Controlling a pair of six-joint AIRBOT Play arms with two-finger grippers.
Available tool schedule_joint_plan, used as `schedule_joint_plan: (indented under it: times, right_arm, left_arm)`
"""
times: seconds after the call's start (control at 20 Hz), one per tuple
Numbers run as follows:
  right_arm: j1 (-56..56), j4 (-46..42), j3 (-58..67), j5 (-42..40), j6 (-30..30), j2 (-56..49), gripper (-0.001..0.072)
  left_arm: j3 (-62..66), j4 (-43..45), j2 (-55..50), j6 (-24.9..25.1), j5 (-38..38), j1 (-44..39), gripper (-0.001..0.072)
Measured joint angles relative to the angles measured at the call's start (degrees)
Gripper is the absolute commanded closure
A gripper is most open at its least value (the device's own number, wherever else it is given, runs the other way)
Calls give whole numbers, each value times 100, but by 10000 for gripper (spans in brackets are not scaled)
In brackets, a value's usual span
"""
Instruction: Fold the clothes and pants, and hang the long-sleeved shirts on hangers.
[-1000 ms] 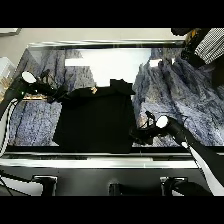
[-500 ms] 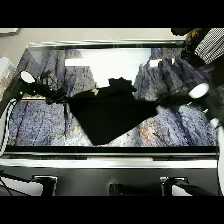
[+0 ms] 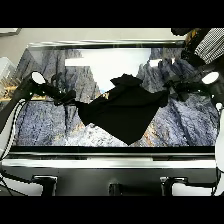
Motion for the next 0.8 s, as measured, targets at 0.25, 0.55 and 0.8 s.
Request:
schedule_joint_plan:
  times: [0.25, 0.55, 0.8]
  right_arm:
    - [-101, -160, -702, 1600, -901, 817, 126]
    - [868, 514, -3989, 748, -734, 2647, 126]
    - [2087, 793, -5149, -702, -177, 3003, 136]
  left_arm:
    - [0, 2, -2, 2, -72, -59, 691]
    - [0, 0, -2, 13, -114, -76, 691]
    - [0, 0, -2, 15, -149, -76, 691]
